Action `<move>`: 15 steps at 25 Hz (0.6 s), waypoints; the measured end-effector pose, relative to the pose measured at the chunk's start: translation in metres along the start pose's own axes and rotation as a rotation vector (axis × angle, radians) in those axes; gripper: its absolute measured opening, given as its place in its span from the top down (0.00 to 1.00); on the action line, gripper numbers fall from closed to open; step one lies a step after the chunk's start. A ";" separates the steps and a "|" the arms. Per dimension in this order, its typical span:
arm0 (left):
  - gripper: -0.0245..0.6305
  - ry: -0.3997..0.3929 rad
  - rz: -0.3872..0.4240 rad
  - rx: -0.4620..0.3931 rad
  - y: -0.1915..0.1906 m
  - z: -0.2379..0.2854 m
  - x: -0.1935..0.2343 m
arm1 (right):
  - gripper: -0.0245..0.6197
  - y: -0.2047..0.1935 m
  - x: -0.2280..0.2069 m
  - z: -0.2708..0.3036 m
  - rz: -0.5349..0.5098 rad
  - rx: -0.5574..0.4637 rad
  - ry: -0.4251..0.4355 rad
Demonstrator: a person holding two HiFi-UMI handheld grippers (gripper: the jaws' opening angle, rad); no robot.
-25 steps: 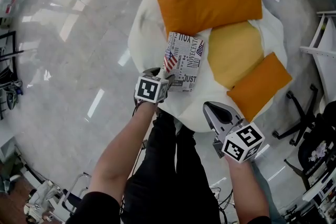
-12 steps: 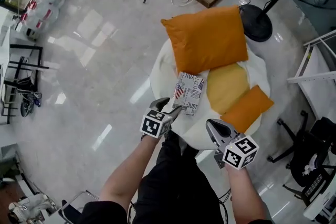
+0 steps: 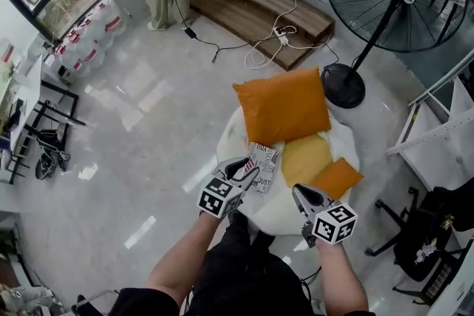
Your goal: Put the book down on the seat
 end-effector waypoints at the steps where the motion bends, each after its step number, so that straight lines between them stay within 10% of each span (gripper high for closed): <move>1: 0.72 -0.005 -0.003 -0.023 0.010 -0.006 -0.006 | 0.94 0.005 0.003 -0.006 -0.002 -0.014 0.005; 15: 0.93 0.033 0.065 -0.167 0.104 -0.103 -0.059 | 0.89 0.071 0.061 -0.055 -0.089 -0.157 0.067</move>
Point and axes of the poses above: the fingertips, and each gripper's own axes: z forward along the fingers, x to its left, y out of its top, the point moved 7 cm from there along -z, backward along the fingers, and after that the axes turned 5 degrees about -x, right-handed, at the moved point
